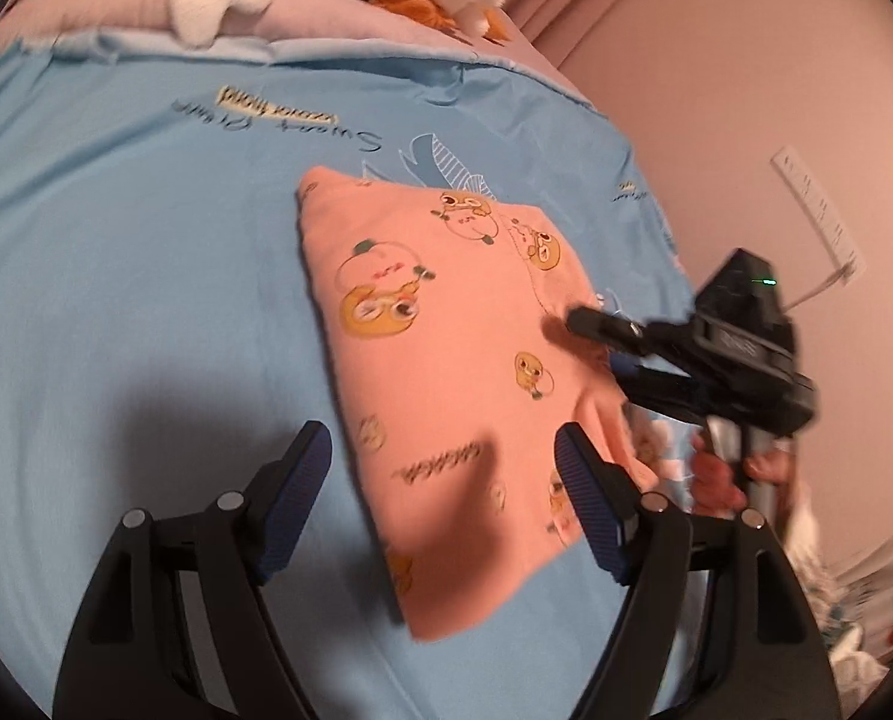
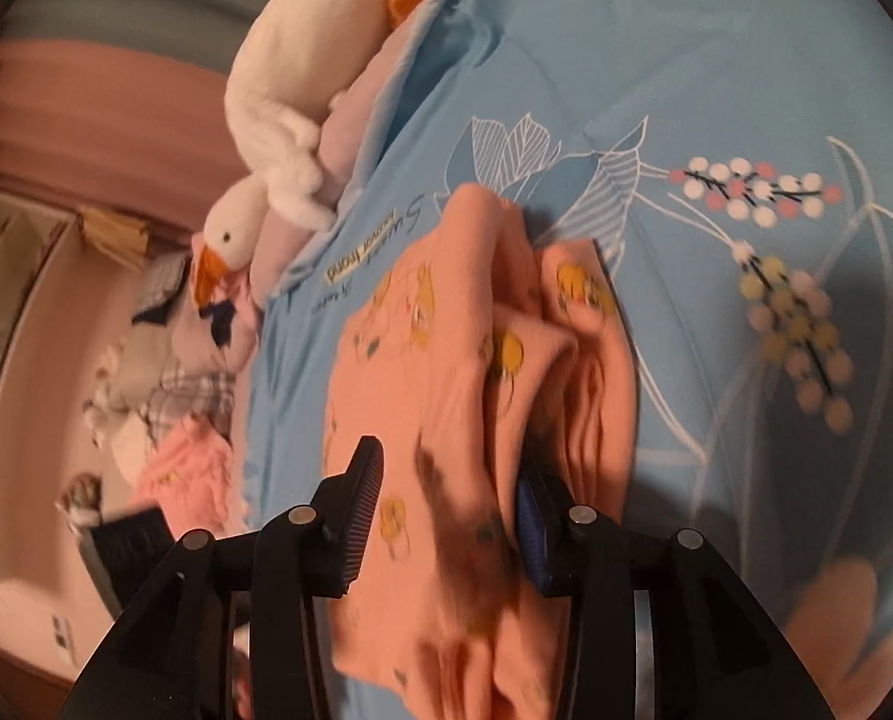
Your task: Fold small clothes
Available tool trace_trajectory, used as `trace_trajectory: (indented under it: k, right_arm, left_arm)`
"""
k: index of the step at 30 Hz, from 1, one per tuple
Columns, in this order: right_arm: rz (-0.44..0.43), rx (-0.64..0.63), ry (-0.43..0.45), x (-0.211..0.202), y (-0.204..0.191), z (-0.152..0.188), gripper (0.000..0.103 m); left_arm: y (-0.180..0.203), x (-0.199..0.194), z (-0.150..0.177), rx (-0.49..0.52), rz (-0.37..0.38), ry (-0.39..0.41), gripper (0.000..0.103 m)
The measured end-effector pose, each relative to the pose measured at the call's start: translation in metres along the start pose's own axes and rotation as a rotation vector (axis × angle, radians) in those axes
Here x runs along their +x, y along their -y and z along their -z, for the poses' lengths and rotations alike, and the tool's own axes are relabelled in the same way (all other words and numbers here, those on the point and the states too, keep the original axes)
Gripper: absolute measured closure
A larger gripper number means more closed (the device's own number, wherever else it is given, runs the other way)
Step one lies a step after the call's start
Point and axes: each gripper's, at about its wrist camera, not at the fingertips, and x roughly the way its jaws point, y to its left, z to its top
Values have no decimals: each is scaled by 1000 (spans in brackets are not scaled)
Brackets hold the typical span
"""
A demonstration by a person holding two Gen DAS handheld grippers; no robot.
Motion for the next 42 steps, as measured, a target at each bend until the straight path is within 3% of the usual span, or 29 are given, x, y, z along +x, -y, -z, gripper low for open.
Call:
trace_trajectory:
  k: [3,4,7,9,12,15,19,23,29,33,37,42]
  right_arm:
    - [115,-104,-5,-10,-14,14,62]
    - [179,-162,-5,-13,-20,20,62]
    - [492,-385,-33,-11,-31,48,51]
    - [565,-473,-34,-10,-32,64,51]
    - [587,-459,-27,-19,-29,71,50]
    - [591,-471,11,-30,-34,74,50]
    - [528,-545,118,-41,-57,75,50]
    - [496,-651,169,-28,-81,77,53]
    - [467,-676,89,0,-75,79,76]
    - [499,-651,17,8,-51,94,77]
    - [479,-648,17,-4,-54,93,77]
    - [407,-630,117,-22,-78,74,77]
  left_arm:
    - [9,13,-3,48,-77,3,24]
    - [12,17,-3,65,-111,3,23]
    - [16,31,-2,111,-223,-9,21]
    - [12,35,4,125,-258,-29,21]
    - [11,43,11,175,-344,-61,20]
    - [13,43,13,204,-366,-59,19]
    - [14,43,11,215,-390,-56,17]
    - [15,43,14,217,-399,-56,17]
    - [20,36,14,216,-419,-27,17]
    - [18,31,7,179,-393,28,16]
    - [12,49,2,170,-391,-14,7]
    - [12,48,-1,144,-371,-22,7]
